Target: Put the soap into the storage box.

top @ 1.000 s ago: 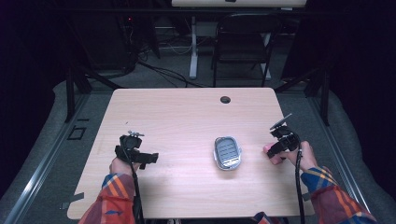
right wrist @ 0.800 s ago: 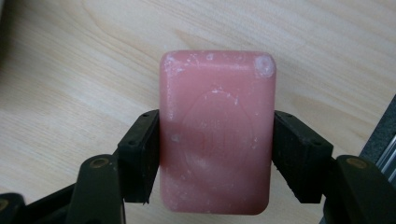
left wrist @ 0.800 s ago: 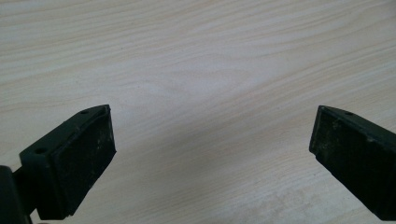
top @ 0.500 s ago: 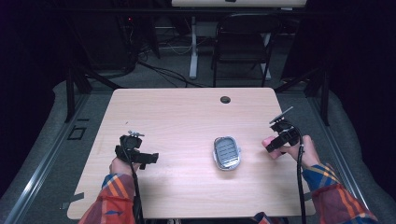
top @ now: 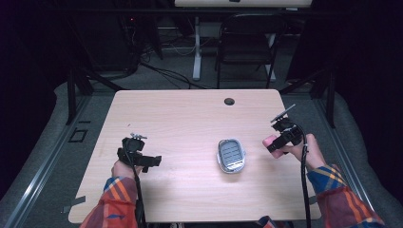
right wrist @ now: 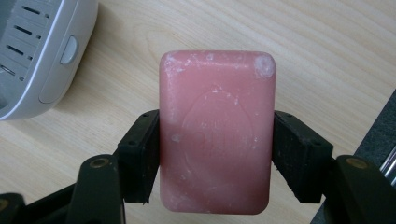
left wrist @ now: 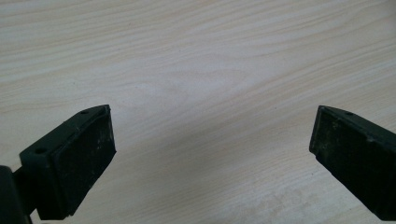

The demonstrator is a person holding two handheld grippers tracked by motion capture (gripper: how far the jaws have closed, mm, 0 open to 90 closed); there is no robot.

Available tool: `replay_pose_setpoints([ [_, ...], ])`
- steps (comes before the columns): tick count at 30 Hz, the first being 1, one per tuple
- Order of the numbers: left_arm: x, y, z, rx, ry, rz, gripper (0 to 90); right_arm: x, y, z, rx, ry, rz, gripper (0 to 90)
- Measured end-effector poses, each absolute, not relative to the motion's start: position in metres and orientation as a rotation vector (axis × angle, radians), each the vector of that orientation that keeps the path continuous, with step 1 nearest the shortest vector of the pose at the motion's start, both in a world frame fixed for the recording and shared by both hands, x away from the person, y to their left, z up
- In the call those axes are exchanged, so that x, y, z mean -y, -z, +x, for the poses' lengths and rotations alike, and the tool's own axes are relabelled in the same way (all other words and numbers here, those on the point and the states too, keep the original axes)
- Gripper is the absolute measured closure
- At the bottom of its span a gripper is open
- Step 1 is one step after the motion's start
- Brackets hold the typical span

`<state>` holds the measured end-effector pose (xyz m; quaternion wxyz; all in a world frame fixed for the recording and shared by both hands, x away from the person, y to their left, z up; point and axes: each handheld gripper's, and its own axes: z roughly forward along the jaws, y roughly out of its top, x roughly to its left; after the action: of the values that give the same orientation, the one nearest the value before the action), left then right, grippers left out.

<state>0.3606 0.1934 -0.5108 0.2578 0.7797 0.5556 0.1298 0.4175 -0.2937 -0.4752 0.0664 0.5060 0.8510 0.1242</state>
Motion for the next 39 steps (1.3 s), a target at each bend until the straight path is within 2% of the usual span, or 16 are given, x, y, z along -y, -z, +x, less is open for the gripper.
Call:
replay_pose_setpoints([
  [16,-0.191,0.512,0.361,-1.5,-0.337,2.125,0.3,0.278,0.464,0.418,-2.614,-0.382,1.458,37.2],
  [26,-0.186,0.512,0.363,-1.465,-0.335,2.154,0.3,0.27,0.467,0.427,-2.591,-0.378,1.547,37.1],
  [39,-0.182,0.512,0.364,-1.453,-0.33,2.158,0.3,0.244,0.454,0.43,-2.59,-0.394,1.577,37.1],
])
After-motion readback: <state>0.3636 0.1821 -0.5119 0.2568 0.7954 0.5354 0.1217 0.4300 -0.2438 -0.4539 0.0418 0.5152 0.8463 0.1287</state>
